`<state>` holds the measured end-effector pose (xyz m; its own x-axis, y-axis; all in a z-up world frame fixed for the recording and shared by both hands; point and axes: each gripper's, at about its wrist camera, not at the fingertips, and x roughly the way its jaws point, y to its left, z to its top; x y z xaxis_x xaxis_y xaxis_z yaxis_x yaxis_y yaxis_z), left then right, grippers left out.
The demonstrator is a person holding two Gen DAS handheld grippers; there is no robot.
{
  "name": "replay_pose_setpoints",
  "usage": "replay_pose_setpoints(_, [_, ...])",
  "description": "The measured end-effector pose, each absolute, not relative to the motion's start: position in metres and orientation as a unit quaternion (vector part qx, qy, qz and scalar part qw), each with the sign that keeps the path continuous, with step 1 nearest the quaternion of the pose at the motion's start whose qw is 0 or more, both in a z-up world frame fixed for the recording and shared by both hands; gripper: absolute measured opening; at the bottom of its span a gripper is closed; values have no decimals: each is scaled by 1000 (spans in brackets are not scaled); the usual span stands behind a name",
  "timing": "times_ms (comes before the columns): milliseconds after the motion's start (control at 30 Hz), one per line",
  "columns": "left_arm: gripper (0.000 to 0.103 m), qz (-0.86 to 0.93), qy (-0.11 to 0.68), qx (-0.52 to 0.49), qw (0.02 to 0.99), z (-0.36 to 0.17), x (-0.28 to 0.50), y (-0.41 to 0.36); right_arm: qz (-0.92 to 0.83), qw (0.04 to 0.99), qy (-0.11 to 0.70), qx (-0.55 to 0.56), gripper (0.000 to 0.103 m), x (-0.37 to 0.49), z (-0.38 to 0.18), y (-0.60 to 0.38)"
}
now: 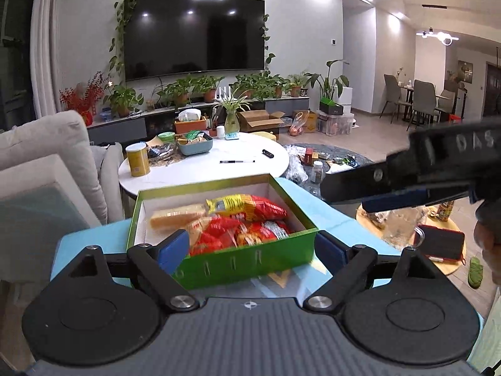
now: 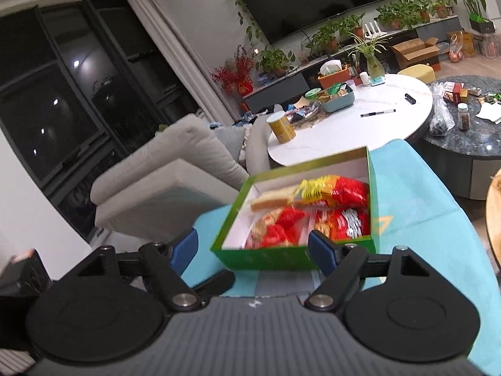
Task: Organize snacks
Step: 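Move the right tool to the green chip bag on the table, then grasp the green chip bag with the right tool and lift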
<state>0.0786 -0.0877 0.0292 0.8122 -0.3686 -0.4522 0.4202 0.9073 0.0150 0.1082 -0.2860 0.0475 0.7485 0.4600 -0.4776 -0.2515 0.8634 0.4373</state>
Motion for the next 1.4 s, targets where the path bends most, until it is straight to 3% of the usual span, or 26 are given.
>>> replay_pose_setpoints(633, [86, -246, 287, 58, 924, -25, -4, -89, 169, 907, 367, 122, 60, 47, -26, -289])
replay_pose_setpoints(1000, [86, -305, 309, 122, 893, -55, -45, -91, 153, 897, 394, 129, 61, 41, -49, -303])
replay_pose_setpoints(1400, [86, -262, 338, 159, 890, -85, -31, -106, 149, 886, 418, 136, 62, 42, -63, -306])
